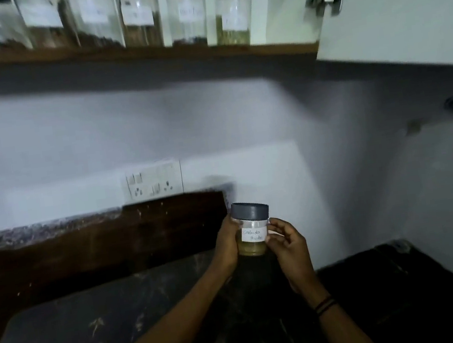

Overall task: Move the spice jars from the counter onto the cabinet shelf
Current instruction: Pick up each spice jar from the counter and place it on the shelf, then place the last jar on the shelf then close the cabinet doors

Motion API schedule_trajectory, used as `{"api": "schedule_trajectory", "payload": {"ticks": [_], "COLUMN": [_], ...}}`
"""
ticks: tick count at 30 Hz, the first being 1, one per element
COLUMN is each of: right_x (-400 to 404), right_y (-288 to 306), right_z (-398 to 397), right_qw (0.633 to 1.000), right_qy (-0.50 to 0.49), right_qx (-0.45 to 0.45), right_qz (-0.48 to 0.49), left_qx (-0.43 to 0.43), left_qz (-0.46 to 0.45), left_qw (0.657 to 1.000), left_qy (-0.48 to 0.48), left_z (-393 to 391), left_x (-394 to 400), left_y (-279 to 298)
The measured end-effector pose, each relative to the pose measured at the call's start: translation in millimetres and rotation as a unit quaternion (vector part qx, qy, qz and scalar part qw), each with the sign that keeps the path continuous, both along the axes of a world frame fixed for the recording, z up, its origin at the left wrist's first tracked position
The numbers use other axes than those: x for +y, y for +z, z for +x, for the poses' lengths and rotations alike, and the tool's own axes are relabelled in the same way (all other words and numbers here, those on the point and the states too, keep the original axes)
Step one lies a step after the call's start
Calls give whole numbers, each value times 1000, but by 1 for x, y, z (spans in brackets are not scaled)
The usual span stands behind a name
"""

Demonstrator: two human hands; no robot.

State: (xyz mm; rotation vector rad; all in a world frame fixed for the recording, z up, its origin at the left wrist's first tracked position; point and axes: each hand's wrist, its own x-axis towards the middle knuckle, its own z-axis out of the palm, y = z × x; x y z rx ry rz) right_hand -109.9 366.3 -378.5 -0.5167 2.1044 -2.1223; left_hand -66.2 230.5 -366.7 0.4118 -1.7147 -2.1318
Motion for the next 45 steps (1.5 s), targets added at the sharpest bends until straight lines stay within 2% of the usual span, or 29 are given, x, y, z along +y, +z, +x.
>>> {"api": "schedule_trajectory", "payload": {"ticks": [3,6,11,16,21,24,29,40,45], "right_x": [-2,-3,-3,-5,-12,-19,-32,-59,-56], "right_y": [61,122,210,273,320,346,365,375,374], "right_z": [-27,-50,-74,-87,-109,-128,-167,-219,-218], "right_qw": [997,990,973,956,940,934,946,941,935], "right_qy": [-23,-48,-89,-106,-126,-135,-130,-146,-99], "right_qx": [57,110,188,243,295,318,289,303,317], "right_qz": [-35,-69,-101,-130,-116,-92,-68,42,122], "left_qx": [45,84,165,228,254,234,147,30,-25], "left_qz": [-72,-116,-234,-251,-291,-339,-421,-426,-441], "left_qw": [996,990,956,932,908,895,882,902,897], "left_qy": [-19,7,63,125,163,172,150,55,17], "left_z": [-27,-51,-77,-93,-115,-132,-160,-206,-207], "left_x": [-4,-4,-2,5,9,7,2,-10,-8], "left_y": [61,121,209,277,329,350,372,385,392]}}
